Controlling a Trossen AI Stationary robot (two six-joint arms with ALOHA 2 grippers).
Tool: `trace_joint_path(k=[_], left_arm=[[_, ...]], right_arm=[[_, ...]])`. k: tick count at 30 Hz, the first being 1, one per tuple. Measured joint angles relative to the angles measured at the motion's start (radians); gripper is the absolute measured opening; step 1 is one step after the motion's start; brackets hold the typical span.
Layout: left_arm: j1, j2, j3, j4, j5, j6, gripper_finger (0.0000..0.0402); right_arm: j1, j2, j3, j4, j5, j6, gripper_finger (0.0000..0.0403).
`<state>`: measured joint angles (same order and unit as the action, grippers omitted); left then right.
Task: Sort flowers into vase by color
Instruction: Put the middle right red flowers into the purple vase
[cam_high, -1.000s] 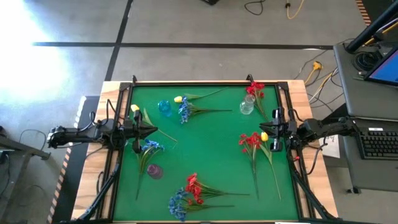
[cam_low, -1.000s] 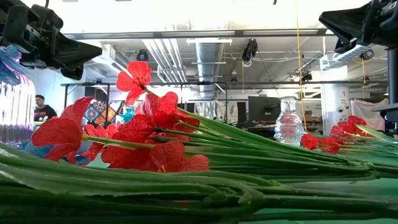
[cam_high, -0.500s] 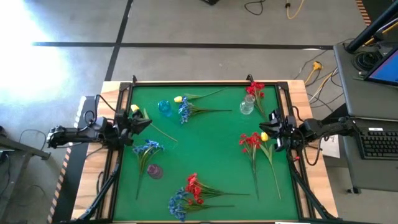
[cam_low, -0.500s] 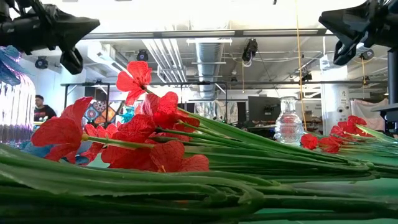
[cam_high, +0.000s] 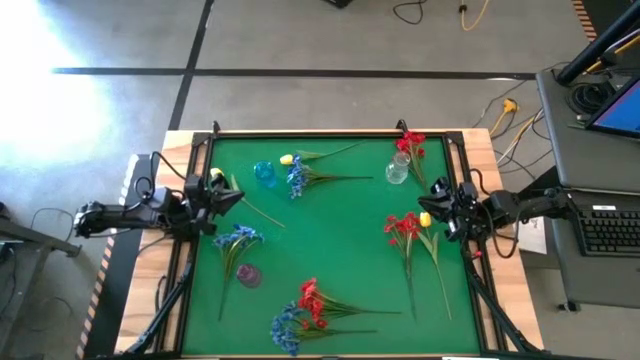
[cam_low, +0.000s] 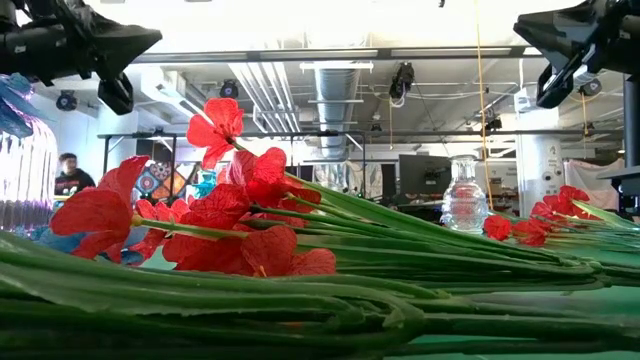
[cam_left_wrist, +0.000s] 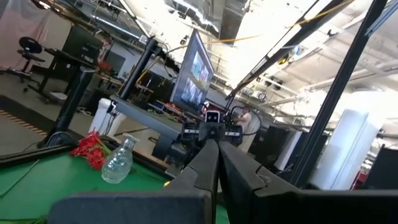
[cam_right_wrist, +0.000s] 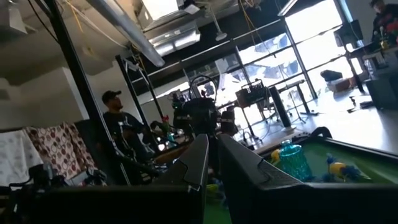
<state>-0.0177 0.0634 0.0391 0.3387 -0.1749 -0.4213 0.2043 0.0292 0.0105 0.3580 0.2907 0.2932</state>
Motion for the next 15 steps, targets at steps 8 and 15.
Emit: trace_joint_path(k=[8,15], left_arm=[[0.0,0.104,0.0,-0.013,-0.005,-0.006,0.0],[0.0,0.243,0.085,-0.114,-0.026,-0.021,0.0]], right_arm=[[0.0,0.047,0.005,0.016,0.132,0.123,0.0031],[0.0,0.252,0.105,-0.001,0.181,0.214,0.0031]])
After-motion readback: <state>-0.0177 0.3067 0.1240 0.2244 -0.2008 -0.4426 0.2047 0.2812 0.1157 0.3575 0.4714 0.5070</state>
